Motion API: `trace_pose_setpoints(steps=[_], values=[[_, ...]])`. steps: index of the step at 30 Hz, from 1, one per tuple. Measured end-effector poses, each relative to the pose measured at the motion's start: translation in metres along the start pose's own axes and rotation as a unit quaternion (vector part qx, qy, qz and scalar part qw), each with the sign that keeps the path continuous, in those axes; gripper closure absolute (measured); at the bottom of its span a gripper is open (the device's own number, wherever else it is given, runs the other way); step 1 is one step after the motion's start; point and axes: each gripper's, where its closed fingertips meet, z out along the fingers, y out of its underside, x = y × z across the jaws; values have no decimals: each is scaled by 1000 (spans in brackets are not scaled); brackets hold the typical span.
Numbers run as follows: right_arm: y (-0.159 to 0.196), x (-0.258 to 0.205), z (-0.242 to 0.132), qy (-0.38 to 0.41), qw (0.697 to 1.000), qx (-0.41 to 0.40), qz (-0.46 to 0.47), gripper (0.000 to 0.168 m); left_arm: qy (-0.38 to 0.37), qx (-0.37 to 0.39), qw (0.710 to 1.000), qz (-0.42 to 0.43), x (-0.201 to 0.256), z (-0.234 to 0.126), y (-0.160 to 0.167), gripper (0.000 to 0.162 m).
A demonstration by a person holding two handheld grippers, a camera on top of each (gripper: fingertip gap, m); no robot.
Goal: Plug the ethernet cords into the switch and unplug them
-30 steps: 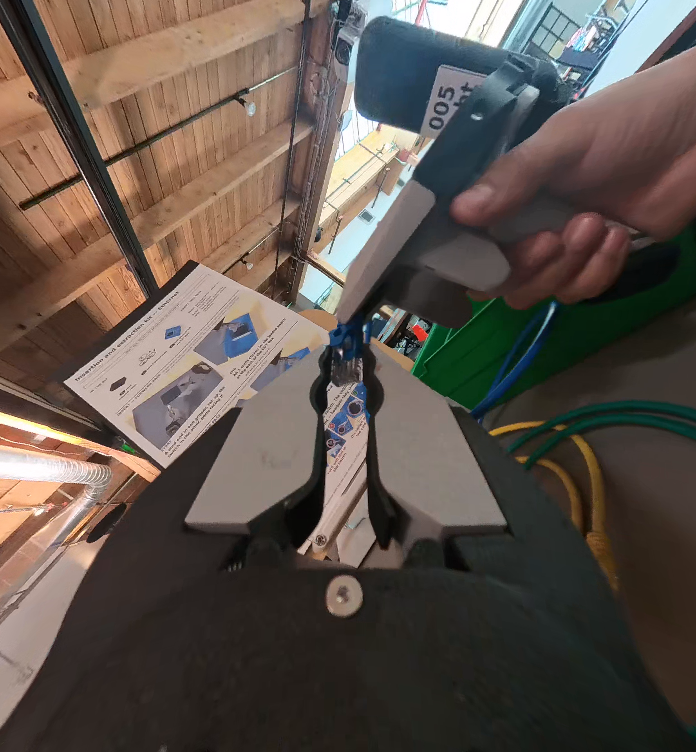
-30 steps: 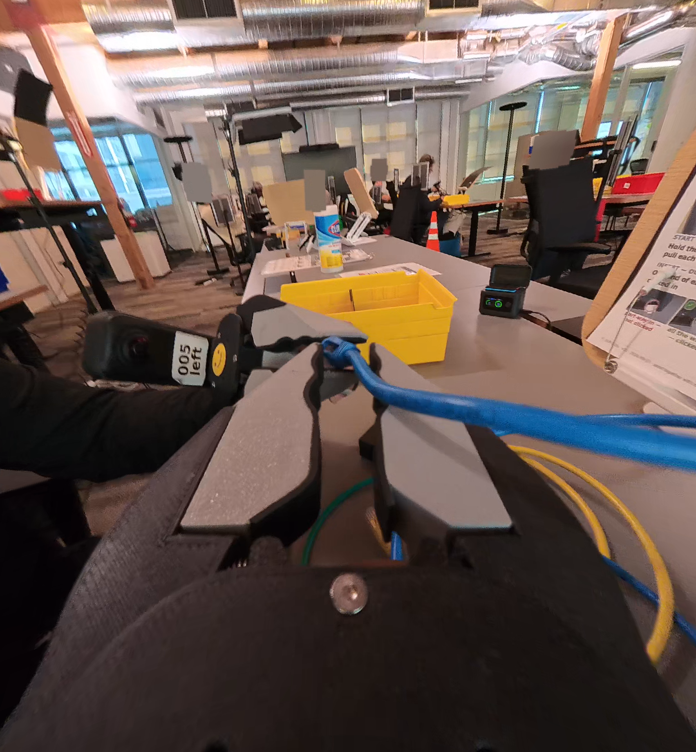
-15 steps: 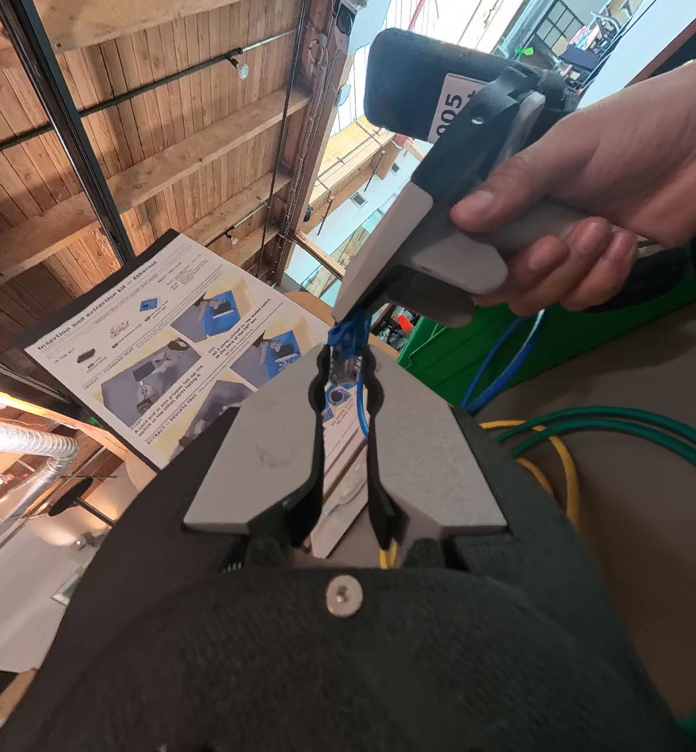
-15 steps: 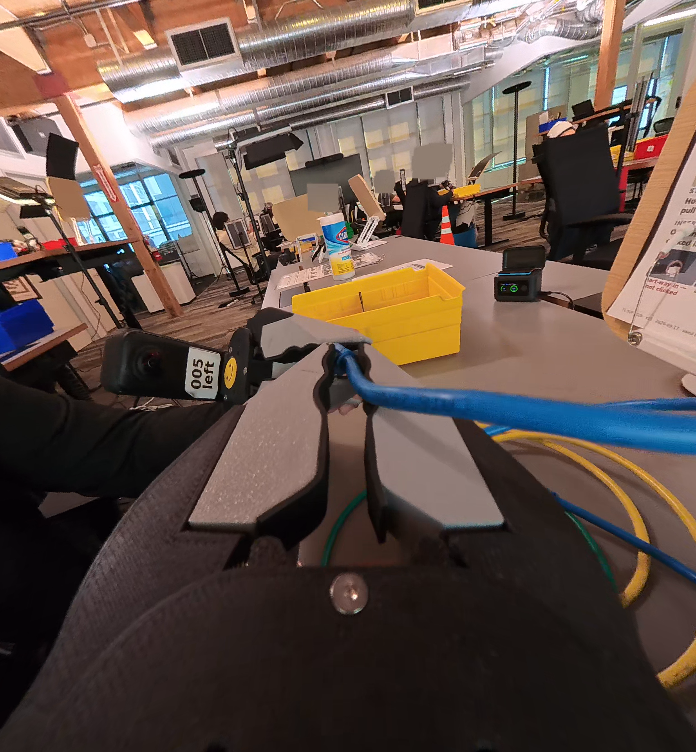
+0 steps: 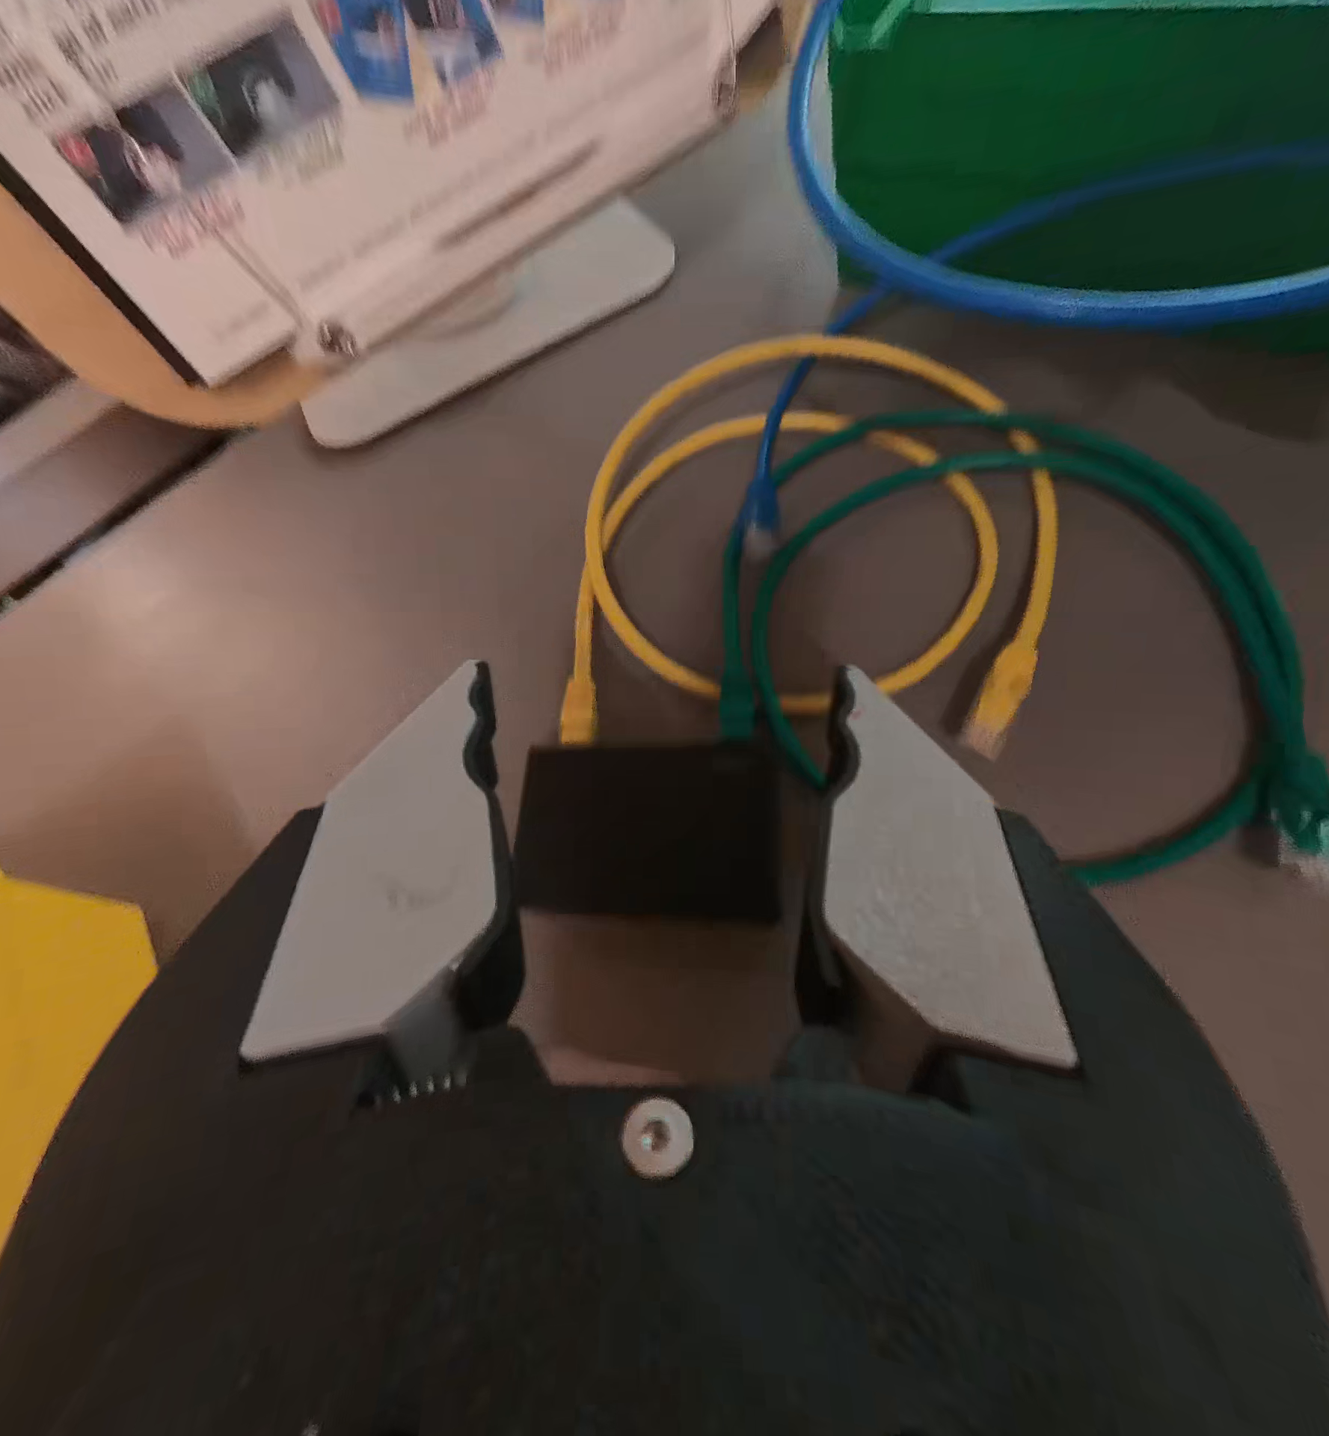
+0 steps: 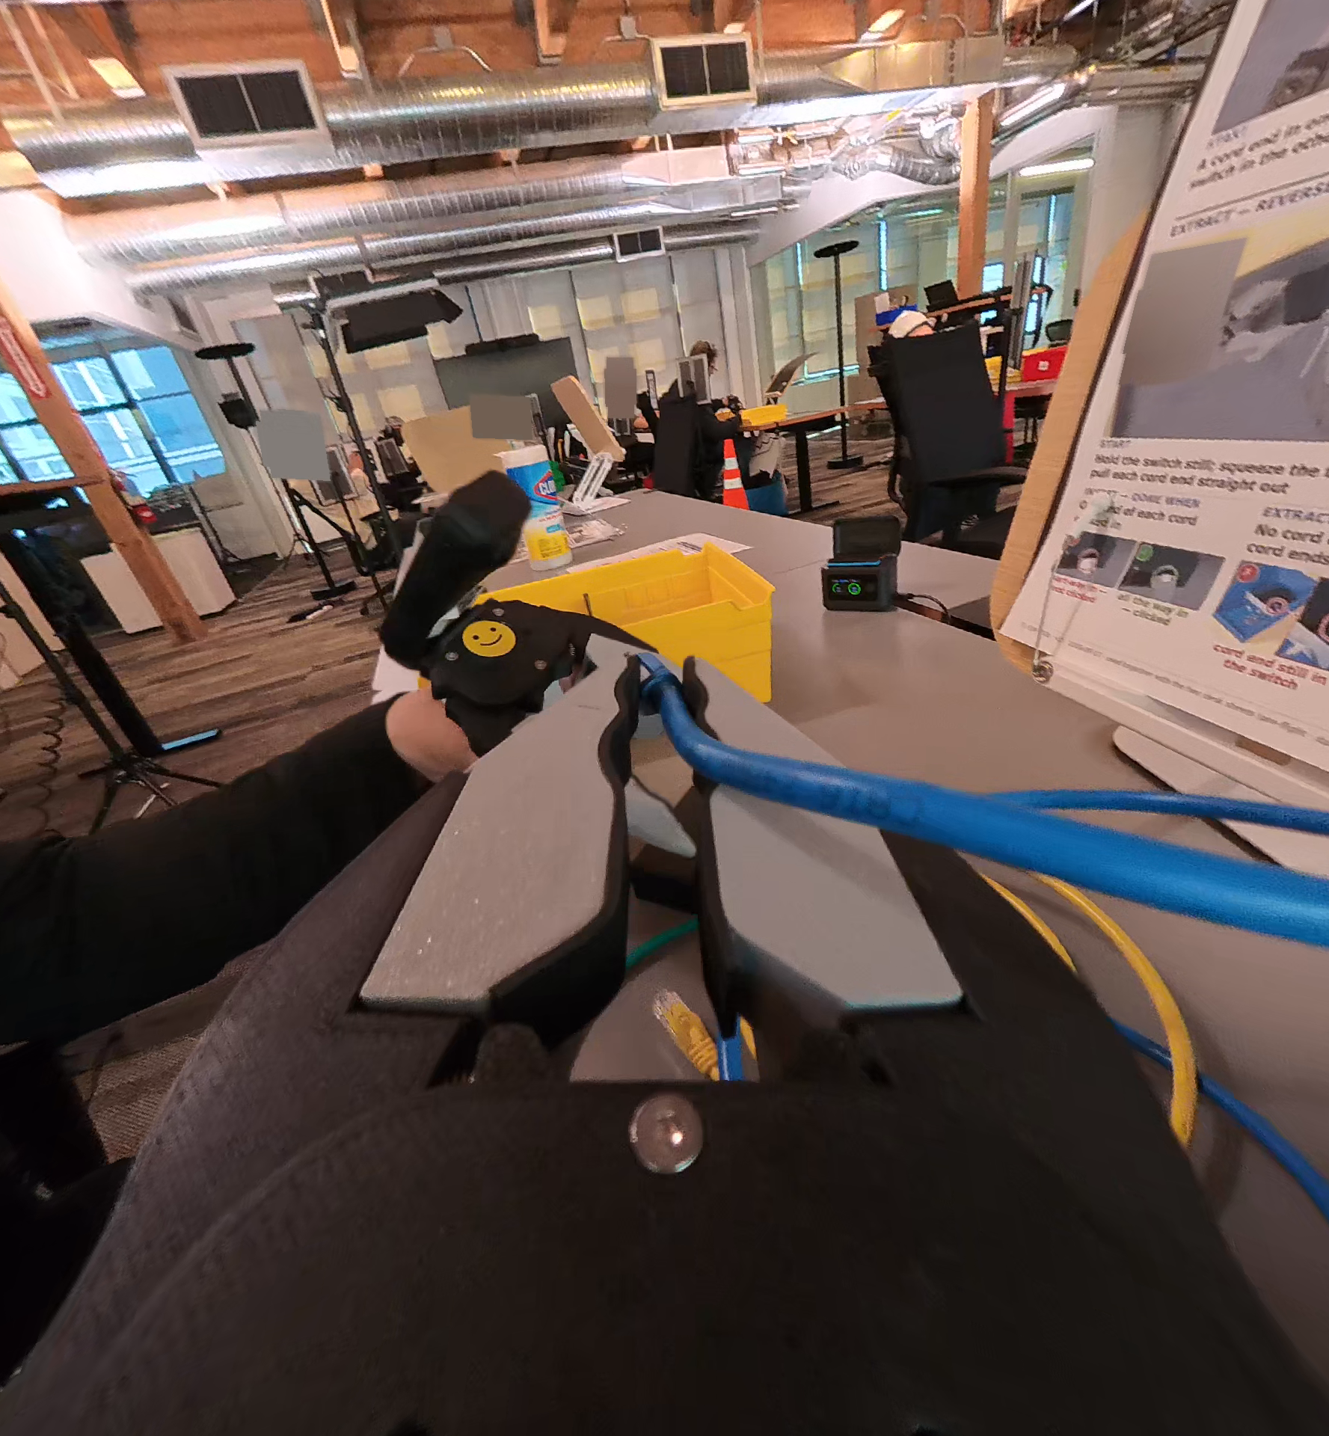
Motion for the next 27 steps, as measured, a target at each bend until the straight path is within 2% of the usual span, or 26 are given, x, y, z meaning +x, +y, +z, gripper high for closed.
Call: trace_pose_setpoints(steps=[2, 8, 10, 12, 15, 17, 20, 22, 27], values=[[-2, -3, 0, -5, 1000, 4, -3, 162, 6, -60, 998, 4, -3, -5, 20, 67], [-6, -7, -1, -17, 1000, 13, 4, 163, 0, -224, 975, 2, -7, 3, 75, 58], [-5, -6, -1, -17, 1000, 12, 4, 163, 18, -214, 977, -18, -4, 10, 74, 70], [-2, -6, 0, -19, 1000, 6, 4, 164, 35, -209, 977, -32, -4, 16, 74, 67], [14, 3, 3, 2, 999, -34, 4, 164, 51, -218, 974, -9, -8, 17, 74, 67], [24, 6, 6, 9, 998, -59, 2, 164, 31, -213, 975, 56, -12, 15, 69, 68], [39, 3, 11, 1, 995, -100, 5, 164, -63, -199, 954, 215, -25, 5, 55, 68], [47, 0, 14, -3, 993, -116, 4, 164, -108, -145, 941, 287, -22, -4, 33, 68], [50, -15, 20, -40, 992, -120, 12, 165, -158, -4, 915, 371, 1, -42, -25, 68]])
